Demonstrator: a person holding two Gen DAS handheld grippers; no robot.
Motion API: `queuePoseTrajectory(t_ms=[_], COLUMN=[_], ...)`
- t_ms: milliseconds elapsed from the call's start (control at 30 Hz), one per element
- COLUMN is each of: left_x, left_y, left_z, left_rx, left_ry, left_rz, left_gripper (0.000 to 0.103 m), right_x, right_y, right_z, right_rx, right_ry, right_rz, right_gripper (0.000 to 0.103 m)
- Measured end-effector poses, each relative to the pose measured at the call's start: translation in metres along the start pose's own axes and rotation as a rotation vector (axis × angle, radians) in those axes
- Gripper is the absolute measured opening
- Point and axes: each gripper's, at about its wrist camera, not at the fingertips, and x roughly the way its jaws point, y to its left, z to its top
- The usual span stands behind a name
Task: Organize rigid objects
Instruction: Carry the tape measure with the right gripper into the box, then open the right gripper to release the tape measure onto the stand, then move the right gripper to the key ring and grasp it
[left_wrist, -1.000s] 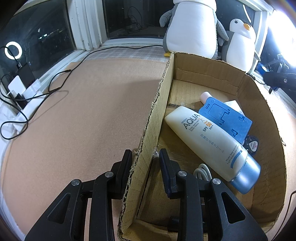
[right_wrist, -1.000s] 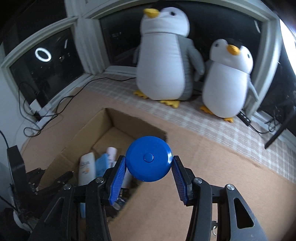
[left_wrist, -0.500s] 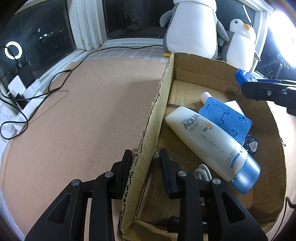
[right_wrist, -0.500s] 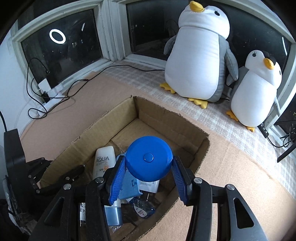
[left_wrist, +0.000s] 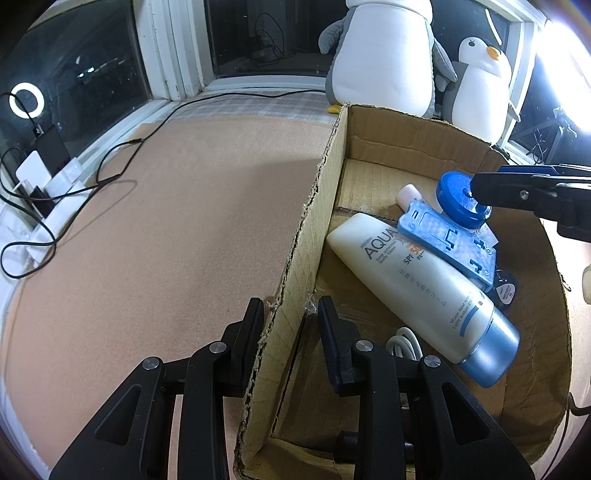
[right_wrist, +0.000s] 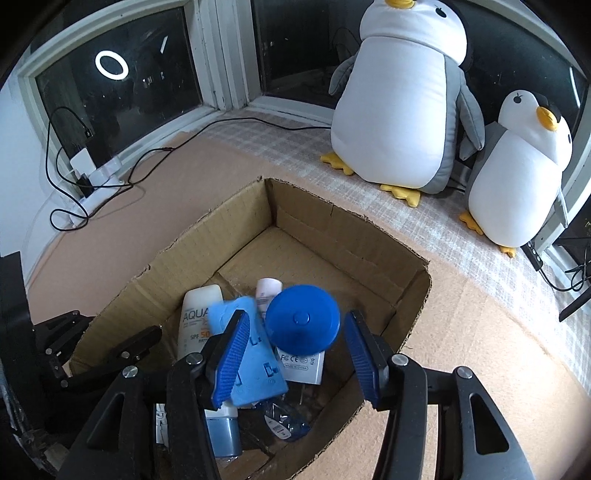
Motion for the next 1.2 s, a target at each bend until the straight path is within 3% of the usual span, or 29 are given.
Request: queuePoseTrajectory(t_ms=[600, 967, 1200], left_x=[0.0, -0.001, -0.001], left_y=[-0.001, -0.001, -0.003], left_z=[0.0, 0.001, 0.001], left_rx=[0.001, 0.008, 0.015], left_ry=[0.0, -0.003, 0.0], left_rz=[0.002, 0.008, 0.017], left_gripper=[0.029, 0.029, 0.029], right_x=[-0.052, -0.103, -0.108], right_y=[-0.029, -0.078, -0.109], right_z=[-0.028, -0.092, -0.126], right_rx=[0.09, 0.101, 0.091], right_ry=[-0.06, -0.089, -0.024], right_rz=[0.023, -0.014, -0.058], right_gripper=[0.05, 0.05, 0.05])
